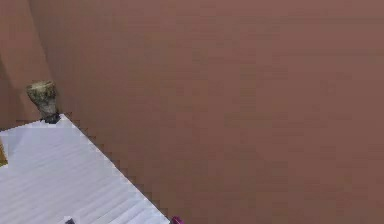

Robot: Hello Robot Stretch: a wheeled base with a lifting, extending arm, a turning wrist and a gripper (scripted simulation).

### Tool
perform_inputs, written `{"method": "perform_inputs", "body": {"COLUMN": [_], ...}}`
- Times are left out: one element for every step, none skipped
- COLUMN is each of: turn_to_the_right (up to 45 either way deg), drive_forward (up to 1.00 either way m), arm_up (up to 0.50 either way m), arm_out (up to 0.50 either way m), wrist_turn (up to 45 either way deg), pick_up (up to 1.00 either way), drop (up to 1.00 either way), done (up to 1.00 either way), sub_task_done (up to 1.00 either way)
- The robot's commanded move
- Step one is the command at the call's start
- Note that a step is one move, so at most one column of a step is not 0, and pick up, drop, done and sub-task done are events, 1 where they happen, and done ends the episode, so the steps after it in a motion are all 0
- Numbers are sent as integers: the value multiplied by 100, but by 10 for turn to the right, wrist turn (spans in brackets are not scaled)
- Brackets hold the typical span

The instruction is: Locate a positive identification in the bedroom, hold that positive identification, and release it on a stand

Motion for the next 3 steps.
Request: {"method": "perform_inputs", "body": {"turn_to_the_right": [-450, 0, -120], "drive_forward": [0, 60, 0], "arm_up": [0, 0, 0], "arm_out": [0, 0, 0], "wrist_turn": [0, 0, 0], "pick_up": [0, 0, 0], "drop": [0, 0, 0], "done": [0, 0, 0], "sub_task_done": [0, 0, 0]}}
